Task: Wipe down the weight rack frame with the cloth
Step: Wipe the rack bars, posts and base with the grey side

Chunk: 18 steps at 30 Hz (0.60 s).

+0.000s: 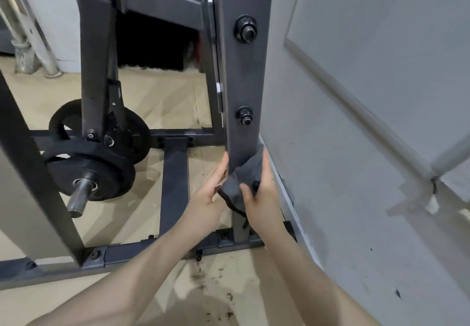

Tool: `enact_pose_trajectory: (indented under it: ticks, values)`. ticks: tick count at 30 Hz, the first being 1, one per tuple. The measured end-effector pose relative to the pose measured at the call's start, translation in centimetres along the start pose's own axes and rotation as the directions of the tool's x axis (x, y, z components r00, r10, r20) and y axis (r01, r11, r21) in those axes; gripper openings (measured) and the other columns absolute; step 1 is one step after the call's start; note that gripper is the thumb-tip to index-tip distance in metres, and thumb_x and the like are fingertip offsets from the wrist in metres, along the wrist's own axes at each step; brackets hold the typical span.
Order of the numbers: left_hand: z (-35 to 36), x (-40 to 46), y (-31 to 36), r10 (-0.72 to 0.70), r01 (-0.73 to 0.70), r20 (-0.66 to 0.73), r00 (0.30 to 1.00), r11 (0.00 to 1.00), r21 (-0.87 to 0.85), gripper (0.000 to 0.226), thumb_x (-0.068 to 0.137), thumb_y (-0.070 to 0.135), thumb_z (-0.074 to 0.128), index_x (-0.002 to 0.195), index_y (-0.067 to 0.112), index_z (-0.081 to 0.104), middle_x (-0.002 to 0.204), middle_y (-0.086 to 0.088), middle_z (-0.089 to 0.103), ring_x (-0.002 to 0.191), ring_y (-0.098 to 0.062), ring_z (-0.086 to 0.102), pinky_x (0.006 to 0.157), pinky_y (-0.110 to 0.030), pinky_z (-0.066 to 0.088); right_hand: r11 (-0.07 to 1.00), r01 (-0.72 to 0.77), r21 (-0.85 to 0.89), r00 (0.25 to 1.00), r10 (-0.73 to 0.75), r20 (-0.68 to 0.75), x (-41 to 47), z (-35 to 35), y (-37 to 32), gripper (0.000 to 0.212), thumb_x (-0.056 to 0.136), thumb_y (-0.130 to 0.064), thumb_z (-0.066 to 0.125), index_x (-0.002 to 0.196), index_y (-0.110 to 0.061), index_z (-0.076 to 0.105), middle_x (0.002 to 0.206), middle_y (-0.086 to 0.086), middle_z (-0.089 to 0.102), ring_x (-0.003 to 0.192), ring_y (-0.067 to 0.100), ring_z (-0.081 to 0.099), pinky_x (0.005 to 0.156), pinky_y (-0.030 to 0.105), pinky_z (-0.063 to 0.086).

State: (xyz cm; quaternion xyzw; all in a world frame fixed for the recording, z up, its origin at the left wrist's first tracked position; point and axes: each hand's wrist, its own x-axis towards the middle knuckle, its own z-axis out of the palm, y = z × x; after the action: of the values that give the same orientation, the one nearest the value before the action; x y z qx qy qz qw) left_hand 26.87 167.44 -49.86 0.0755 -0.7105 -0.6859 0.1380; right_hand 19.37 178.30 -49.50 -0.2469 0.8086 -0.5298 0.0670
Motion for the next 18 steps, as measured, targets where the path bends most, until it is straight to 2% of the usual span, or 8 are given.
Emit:
enact_pose_trajectory:
  ticks: [3,5,9,11,12,13,16,18]
  values:
    - [-1.3,0.1,0.6,-0.099,0.099,0.066,0.993,0.995,0.005,0.098,0.077,-0.027,0.027,0.138,0.051,0.025,0.151,0.018,0.03,0.136,0.007,0.026,0.109,-0.015,0.021,0.973,-0.228,-0.02,0.973,0.228,0.031,0.2,1.2,1.1,0.057,0.095,-0.004,0.048,0.142,-0.03,0.029,0.128,-0.004,0.052,0.114,0.011,0.051,0.094,0.023,0.041]
    - [-1.9,0.3,0.8,-0.137,0.142,0.127,0.982,0.989,-0.028,0.1,0.076,-0.028,0.023,0.132,0.055,0.028,0.149,0.015,0.032,0.136,0.004,0.028,0.107,-0.014,0.025,0.938,-0.345,-0.026,0.939,0.345,-0.001,0.4,1.4,0.4,0.056,0.095,-0.002,0.043,0.145,-0.022,0.027,0.126,-0.004,0.05,0.116,0.014,0.048,0.093,0.021,0.036]
    - [-2.1,0.5,0.8,-0.115,0.131,0.157,0.981,0.987,-0.097,0.079,0.088,-0.019,0.033,0.129,0.049,0.032,0.151,0.009,0.031,0.141,-0.009,0.026,0.106,-0.018,0.031,0.999,-0.043,0.02,0.987,0.045,-0.154,-0.4,0.2,-2.8,0.062,0.094,-0.001,0.049,0.141,-0.036,0.029,0.122,-0.015,0.052,0.11,-0.001,0.05,0.087,0.01,0.041]
    - [-2.2,0.8,1.2,-0.105,0.154,0.207,0.973,0.96,-0.234,0.057,0.089,0.02,0.061,0.129,0.048,0.031,0.15,0.014,0.026,0.14,-0.007,0.022,0.113,-0.027,0.019,1.0,-0.005,-0.011,0.983,0.002,-0.185,-0.8,0.3,-1.9,0.062,0.094,0.0,0.048,0.144,-0.031,0.028,0.117,-0.015,0.051,0.103,-0.005,0.05,0.084,0.003,0.039]
    - [-2.5,0.9,1.4,-0.108,0.171,0.249,0.963,0.953,-0.25,0.074,0.075,0.04,0.074,0.132,0.046,0.027,0.148,0.018,0.024,0.136,-0.002,0.024,0.113,-0.026,0.016,0.998,-0.039,-0.054,0.986,0.029,-0.167,-0.8,0.5,-1.0,0.061,0.094,0.002,0.045,0.146,-0.025,0.028,0.115,-0.013,0.05,0.1,-0.004,0.051,0.083,0.001,0.038]
    - [-2.9,1.1,1.0,-0.079,0.153,0.303,0.95,0.962,-0.227,0.087,0.069,0.038,0.077,0.137,0.044,0.022,0.148,0.019,0.022,0.133,0.001,0.026,0.115,-0.028,0.013,0.99,-0.099,-0.104,0.99,0.087,-0.113,-1.0,0.7,0.0,0.06,0.094,0.004,0.043,0.146,-0.021,0.028,0.116,-0.01,0.05,0.101,-0.001,0.052,0.082,0.002,0.037]
    - [-3.9,1.2,-1.2,-0.044,0.046,0.265,0.963,0.999,-0.004,0.087,0.076,-0.014,0.036,0.131,0.053,0.022,0.154,0.017,0.019,0.137,0.003,0.024,0.119,-0.035,0.014,0.904,-0.294,-0.311,0.945,0.324,0.048,-2.7,0.5,3.8,0.05,0.093,0.005,0.039,0.139,-0.015,0.039,0.116,-0.002,0.055,0.11,0.015,0.053,0.078,0.009,0.034]
    - [-4.7,0.6,-3.4,-0.101,0.092,0.187,0.977,0.994,0.053,0.09,0.08,-0.018,0.028,0.125,0.06,0.027,0.152,0.016,0.026,0.136,0.003,0.028,0.113,-0.029,0.023,0.848,-0.319,-0.424,0.914,0.393,0.099,-4.2,0.6,5.7,0.041,0.094,0.001,0.043,0.132,-0.014,0.046,0.107,-0.002,0.057,0.1,0.016,0.054,0.071,0.012,0.033]
